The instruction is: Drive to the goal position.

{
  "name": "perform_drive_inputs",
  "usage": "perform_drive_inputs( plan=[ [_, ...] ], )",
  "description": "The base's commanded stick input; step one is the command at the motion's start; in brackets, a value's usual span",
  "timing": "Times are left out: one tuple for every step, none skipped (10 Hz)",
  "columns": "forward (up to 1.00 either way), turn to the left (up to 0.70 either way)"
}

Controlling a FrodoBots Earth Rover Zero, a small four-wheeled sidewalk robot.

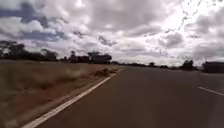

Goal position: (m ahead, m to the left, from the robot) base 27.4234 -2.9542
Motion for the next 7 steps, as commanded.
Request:
perform_drive_inputs(
  plan=[
    [0.7, 0.0],
    [0.7, 0.0],
    [0.7, 0.0],
    [0.7, 0.0],
    [0.7, 0.0],
    [0.7, 0.0],
    [0.7, 0.0]
  ],
)
